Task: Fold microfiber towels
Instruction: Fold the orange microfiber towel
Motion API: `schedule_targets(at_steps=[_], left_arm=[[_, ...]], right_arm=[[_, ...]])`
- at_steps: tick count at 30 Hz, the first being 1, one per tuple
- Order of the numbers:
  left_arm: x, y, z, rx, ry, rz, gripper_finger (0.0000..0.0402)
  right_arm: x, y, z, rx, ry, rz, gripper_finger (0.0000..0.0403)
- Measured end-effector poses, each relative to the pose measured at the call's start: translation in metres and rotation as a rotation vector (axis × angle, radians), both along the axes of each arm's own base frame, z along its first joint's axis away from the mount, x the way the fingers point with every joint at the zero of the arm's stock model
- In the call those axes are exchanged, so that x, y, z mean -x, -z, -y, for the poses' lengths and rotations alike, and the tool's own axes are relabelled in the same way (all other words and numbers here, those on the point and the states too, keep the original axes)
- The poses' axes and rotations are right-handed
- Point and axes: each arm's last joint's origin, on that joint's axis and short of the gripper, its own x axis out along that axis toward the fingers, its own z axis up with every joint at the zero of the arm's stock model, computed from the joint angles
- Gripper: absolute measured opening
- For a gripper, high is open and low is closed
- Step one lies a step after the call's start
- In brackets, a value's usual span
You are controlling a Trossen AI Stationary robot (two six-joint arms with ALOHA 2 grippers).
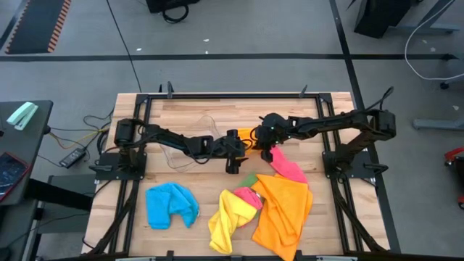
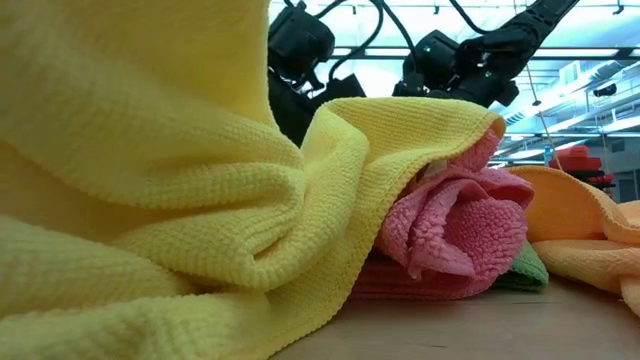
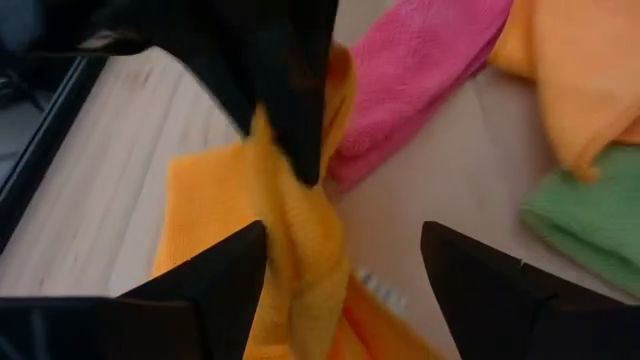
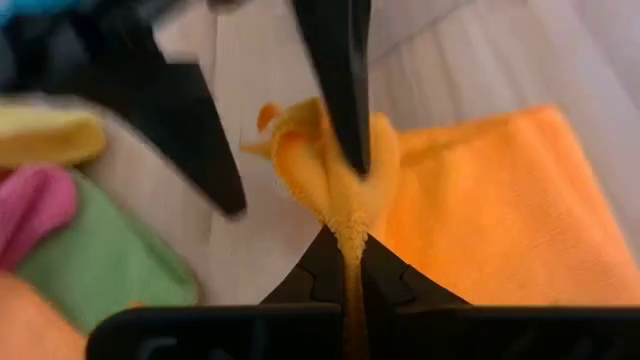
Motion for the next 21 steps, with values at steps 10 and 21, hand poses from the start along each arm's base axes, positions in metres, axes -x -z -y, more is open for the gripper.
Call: schedule_targets(at_steps=[10,21], left_arm=[[-0.0011,0.0024,-0.0029,-0.081,-0.052,-0.027,0.0211],[0.0004,0.0054,-0.0011,-0.035,-0.004,-0.057,0.0022]], right_arm=[[0.0001,-0.0008,-0.0023,-0.039,-0.009,0.004,0.0007],[0.0014,-0.0012,-0.0025,0.000,-0.042,-0.001,0.0063]])
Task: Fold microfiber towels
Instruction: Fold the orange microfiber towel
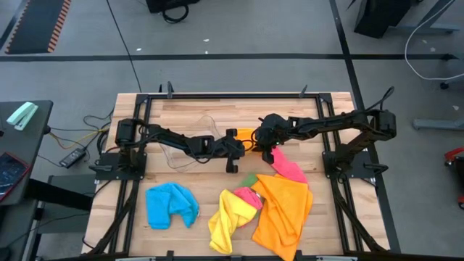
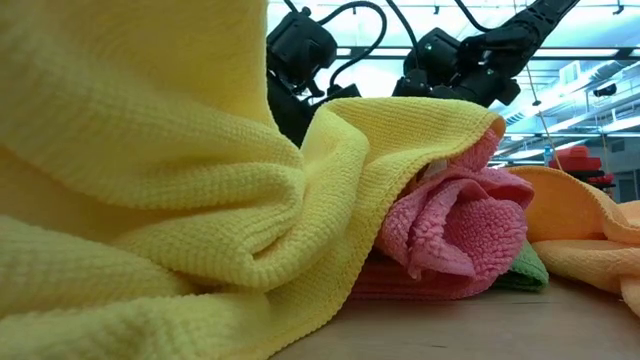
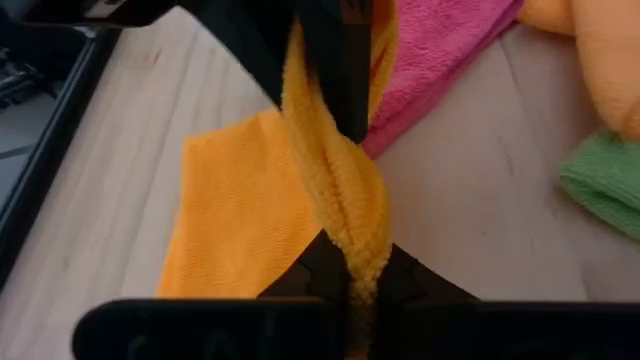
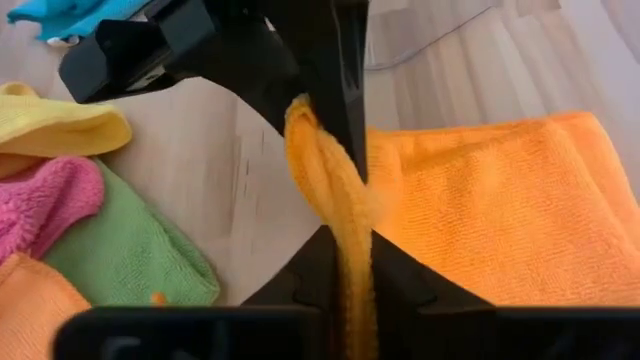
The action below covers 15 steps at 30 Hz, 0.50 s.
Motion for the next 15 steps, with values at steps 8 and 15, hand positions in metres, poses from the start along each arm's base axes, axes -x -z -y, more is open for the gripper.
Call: schedule_targets(at_steps=[8,15], left_arm=[[0.004,0.006,-0.005,0.150,0.022,-0.042,0.0013],[0.004,0.006,-0.011,0.263,0.008,-0.029,0.0029]], right_arm=[[0.013,-0.026,0.003,0.176,0.037,0.059,0.0134],[0.014,0.021,0.005,0.227,0.061,-0.027,0.0145]])
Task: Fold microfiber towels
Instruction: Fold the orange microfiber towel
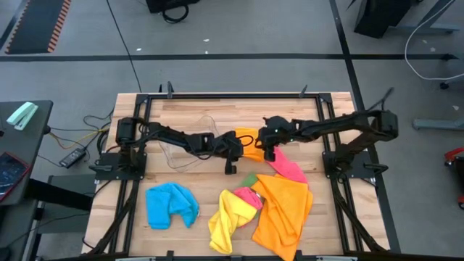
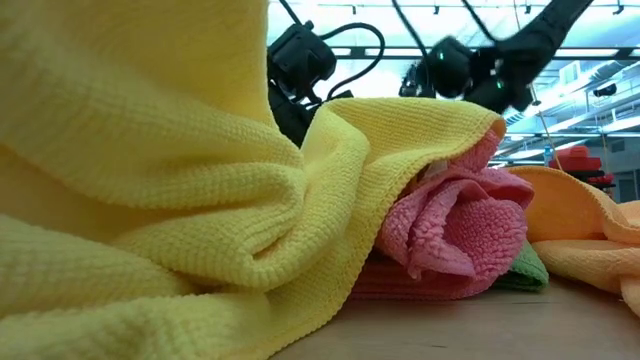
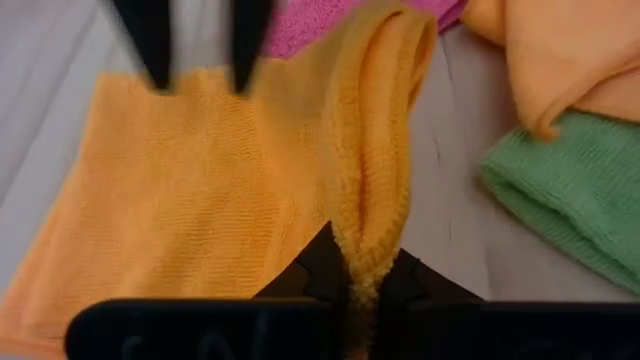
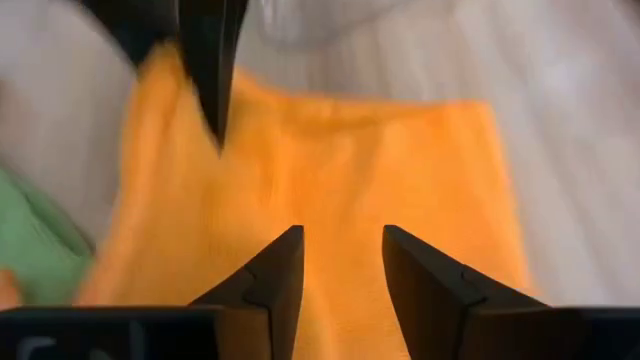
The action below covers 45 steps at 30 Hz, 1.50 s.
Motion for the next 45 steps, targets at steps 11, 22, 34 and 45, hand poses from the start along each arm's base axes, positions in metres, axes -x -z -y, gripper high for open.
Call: schedule_targets(at_steps=[11,22,34,45], left_arm=[[-0.015,-0.027,-0.026,-0.057,-0.067,0.029,0.0033],[-0.015,-0.029,-0.051,-0.085,-0.105,0.036,0.0026],[-0.047,-0.026,-0.041,-0.278,-0.039,0.071,0.0140],[-0.055,-0.008,-0.052,-0.287,-0.079,0.033,0.0251]], right_arm=[[0.014,0.037,-0.005,-0.068,0.039,-0.102,0.0127],[0.018,0.035,-0.006,-0.097,0.068,-0.099,0.0118],[0.017,0.036,-0.016,-0.108,0.010,-0.120,0.0117],[0.022,0.024,-0.018,-0.081,0.030,-0.114,0.0117]])
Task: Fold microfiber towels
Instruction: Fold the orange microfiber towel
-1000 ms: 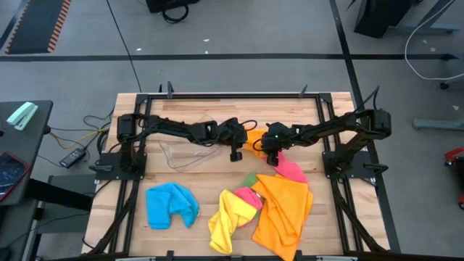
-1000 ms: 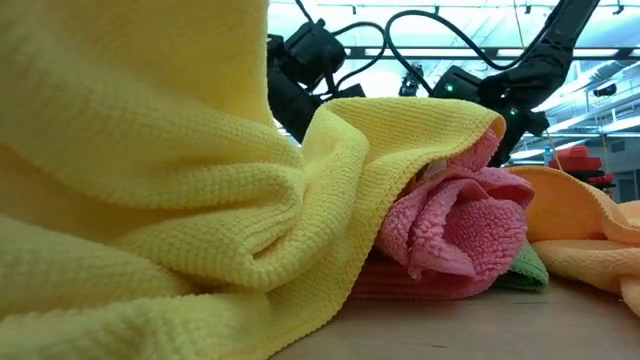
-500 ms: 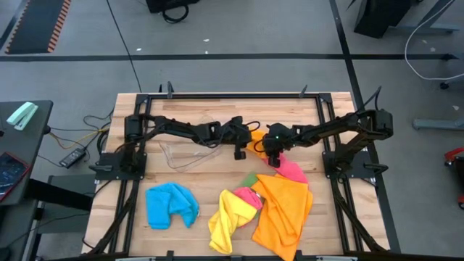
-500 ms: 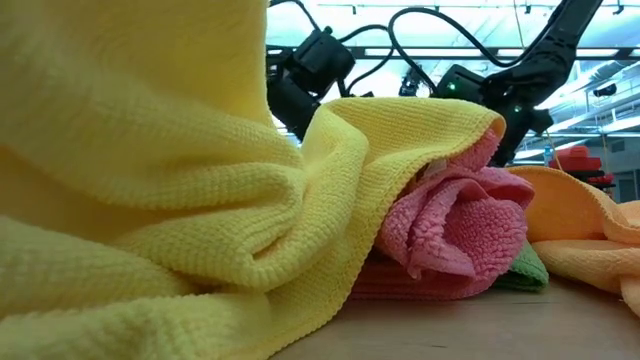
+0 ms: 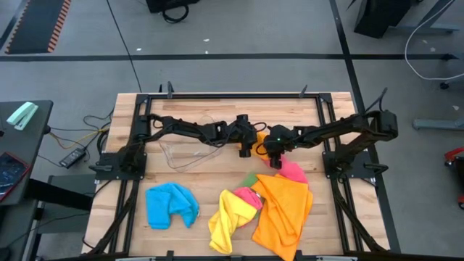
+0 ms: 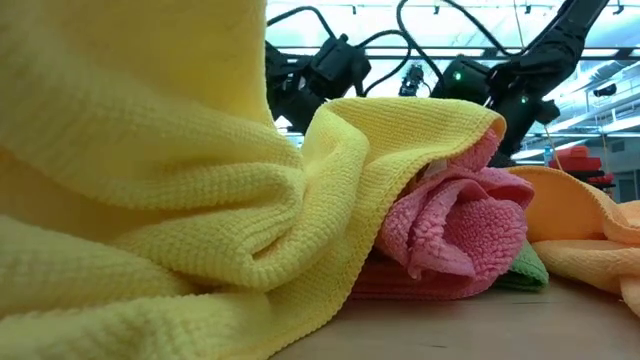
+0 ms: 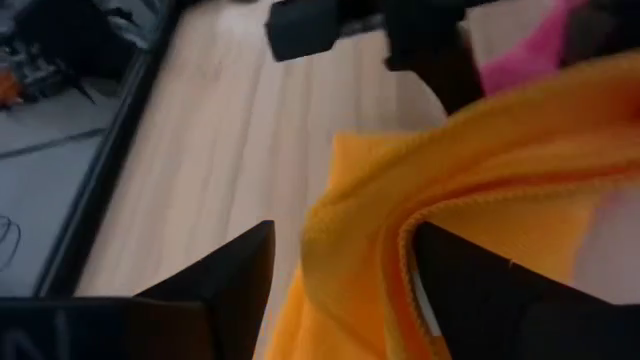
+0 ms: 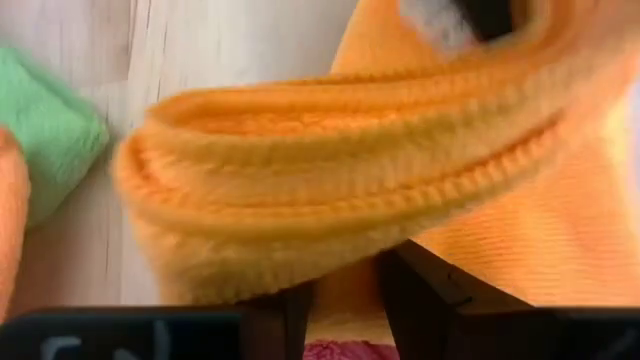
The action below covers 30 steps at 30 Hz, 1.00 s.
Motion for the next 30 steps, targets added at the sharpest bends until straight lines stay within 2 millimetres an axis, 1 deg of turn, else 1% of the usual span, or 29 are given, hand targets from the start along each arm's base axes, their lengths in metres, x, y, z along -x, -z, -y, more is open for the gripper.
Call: schedule_targets(at_steps=[2,4,9,10,13,15,18,21,23,25,27,30], left_arm=[[0.003,0.004,-0.003,0.022,-0.029,-0.025,0.0251],[0.003,0.005,-0.003,0.035,-0.040,-0.021,0.0243],[0.004,0.006,-0.001,0.059,-0.051,-0.041,0.0212],[0.004,0.006,-0.001,0.062,-0.053,-0.039,0.0206],[0.005,0.008,0.000,0.066,-0.052,-0.057,0.0188],[0.005,0.008,0.000,0.069,-0.057,-0.052,0.0179],[0.005,0.008,-0.001,0.077,-0.071,-0.048,0.0170],[0.005,0.008,-0.001,0.084,-0.076,-0.046,0.0167],[0.005,0.008,0.000,0.087,-0.078,-0.054,0.0168],[0.005,0.009,0.001,0.088,-0.076,-0.059,0.0169],[0.006,0.009,0.002,0.089,-0.075,-0.067,0.0169],[0.006,0.010,0.003,0.090,-0.072,-0.076,0.0169]], right_arm=[[0.002,-0.008,0.000,0.004,0.018,-0.007,0.0117],[0.004,-0.016,0.000,0.008,0.041,-0.017,0.0117],[0.012,-0.044,0.001,0.058,0.123,-0.033,0.0117],[0.013,-0.050,0.000,0.065,0.124,-0.013,0.0117],[0.014,-0.067,-0.009,0.074,0.053,0.095,0.0117],[0.012,-0.073,-0.016,0.092,-0.001,0.142,0.0117],[0.007,-0.069,-0.025,0.142,-0.067,0.194,0.0117],[0.000,-0.056,-0.032,0.155,-0.108,0.211,0.0117],[-0.005,-0.046,-0.032,0.167,-0.103,0.188,0.0117],[-0.007,-0.034,-0.026,0.190,-0.063,0.127,0.0117],[-0.009,-0.025,-0.017,0.212,-0.004,0.081,0.0117],[-0.008,-0.023,-0.002,0.195,0.072,0.089,0.0117]])
